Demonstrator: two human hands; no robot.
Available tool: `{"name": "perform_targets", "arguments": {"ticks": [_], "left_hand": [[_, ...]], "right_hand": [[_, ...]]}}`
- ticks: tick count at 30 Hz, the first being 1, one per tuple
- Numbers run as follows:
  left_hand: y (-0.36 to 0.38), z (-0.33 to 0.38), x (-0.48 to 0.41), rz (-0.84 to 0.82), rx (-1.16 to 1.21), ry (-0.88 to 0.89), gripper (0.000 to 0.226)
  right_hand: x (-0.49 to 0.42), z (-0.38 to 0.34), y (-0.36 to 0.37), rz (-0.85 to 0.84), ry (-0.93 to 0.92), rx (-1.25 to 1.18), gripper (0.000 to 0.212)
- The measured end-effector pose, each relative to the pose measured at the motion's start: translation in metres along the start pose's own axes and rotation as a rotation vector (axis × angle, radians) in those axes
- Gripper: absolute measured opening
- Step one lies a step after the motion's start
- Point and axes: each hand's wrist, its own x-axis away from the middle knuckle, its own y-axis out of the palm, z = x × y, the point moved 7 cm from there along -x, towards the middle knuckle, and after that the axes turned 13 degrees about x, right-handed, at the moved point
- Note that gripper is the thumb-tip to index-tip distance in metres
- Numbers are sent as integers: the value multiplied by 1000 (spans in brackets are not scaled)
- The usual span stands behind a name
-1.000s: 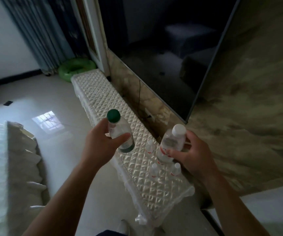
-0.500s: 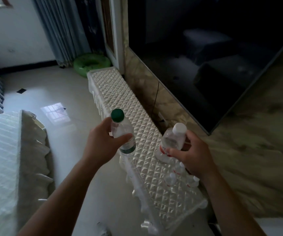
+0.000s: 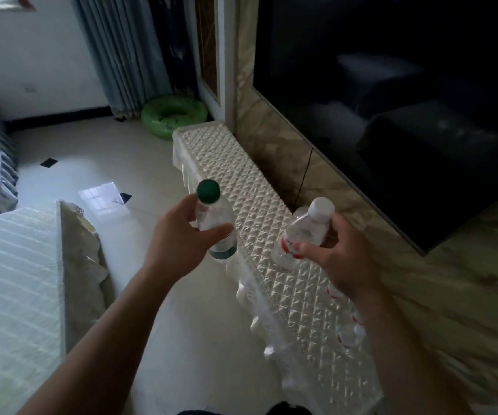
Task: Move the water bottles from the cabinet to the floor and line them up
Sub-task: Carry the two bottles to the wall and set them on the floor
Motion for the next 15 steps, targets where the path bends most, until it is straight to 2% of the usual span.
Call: {"name": "perform_targets", "arguments": {"ticks": [3, 12, 15], "left_hand": [[-21, -8, -14, 34, 23, -2, 47], [-77, -45, -86, 163, 36, -48, 44], [-93, -54, -121, 217, 16, -51, 41]], "right_hand": [[-21, -16, 24, -29, -13, -11, 58], [-123, -54, 103, -154, -103, -32, 47], [-170, -64, 130, -195, -126, -44, 55]]}}
